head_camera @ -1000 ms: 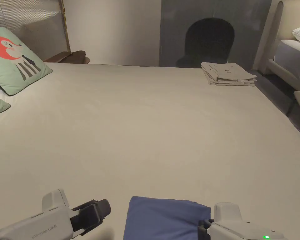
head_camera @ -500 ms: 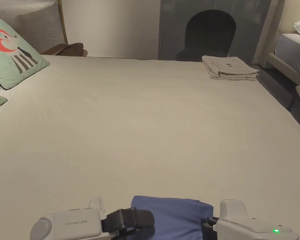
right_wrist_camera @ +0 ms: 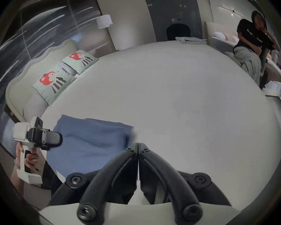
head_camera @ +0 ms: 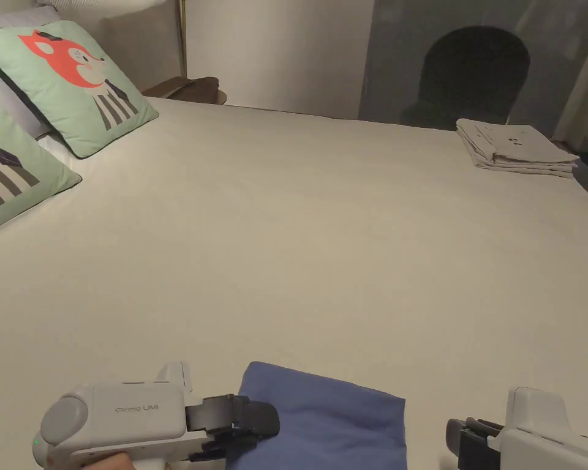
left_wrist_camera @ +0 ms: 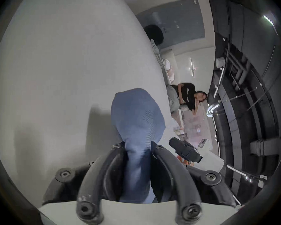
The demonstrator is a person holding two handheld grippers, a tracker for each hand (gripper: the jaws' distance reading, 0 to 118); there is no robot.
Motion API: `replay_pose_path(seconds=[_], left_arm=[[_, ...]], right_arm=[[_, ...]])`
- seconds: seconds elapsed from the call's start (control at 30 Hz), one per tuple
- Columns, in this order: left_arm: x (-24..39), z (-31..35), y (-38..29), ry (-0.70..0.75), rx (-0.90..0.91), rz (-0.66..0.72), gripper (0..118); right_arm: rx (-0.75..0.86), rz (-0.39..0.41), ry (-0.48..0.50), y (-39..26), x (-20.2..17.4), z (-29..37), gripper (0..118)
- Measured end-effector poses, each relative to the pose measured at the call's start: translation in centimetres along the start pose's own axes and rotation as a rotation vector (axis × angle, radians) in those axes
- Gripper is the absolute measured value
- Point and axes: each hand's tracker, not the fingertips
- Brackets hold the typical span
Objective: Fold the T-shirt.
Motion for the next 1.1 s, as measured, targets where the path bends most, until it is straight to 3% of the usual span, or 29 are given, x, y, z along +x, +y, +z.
replay_pose_path(seconds=[0.3, 0.53, 0.57, 0.6, 0.67, 0.73, 0.87, 0.97, 1.0, 1.1], left_arm=[[-7.3, 16.4, 7.3, 0.169, 0.211, 0.091, 17], [-11.1, 21.1, 9.9, 0.214, 0.269, 0.152, 20], [-11.2, 21.0, 9.9, 0.221, 0.265, 0.155, 30], [-11.0, 20.8, 9.9, 0.245, 0.26, 0.162, 47], [-10.2, 20.0, 9.8, 0.397, 0.282, 0.122, 103], [-8.3, 19.3, 9.1, 0.516, 0.309, -0.009, 108], [-3.4, 18.8, 7.3, 0.57, 0.395, -0.137, 110], [-0.8, 18.3, 6.5, 0.534, 0.435, -0.211, 107], [0.4, 17.8, 5.8, 0.512, 0.445, -0.239, 99], [3.6, 14.8, 4.2, 0.586, 0.475, -0.311, 13]], right_arm=[[-0.005, 0.051, 0.033, 2.6, -6.5, -4.7, 0], [-0.027, 0.097, 0.075, 4.0, -11.0, -7.5, 0], [-0.03, 0.102, 0.082, 4.1, -11.3, -7.7, 0], [-0.032, 0.111, 0.085, 4.2, -11.6, -7.9, 0], [-0.035, 0.132, 0.087, 4.4, -12.0, -8.1, 0], [-0.027, 0.157, 0.087, 4.5, -12.3, -7.5, 0], [0.005, 0.161, 0.08, 4.8, -11.3, -6.5, 0], [0.033, 0.14, 0.083, 4.9, -10.0, -5.5, 0], [0.044, 0.134, 0.082, 4.9, -9.5, -5.0, 0], [0.083, 0.106, 0.081, 4.9, -8.0, -3.0, 0]])
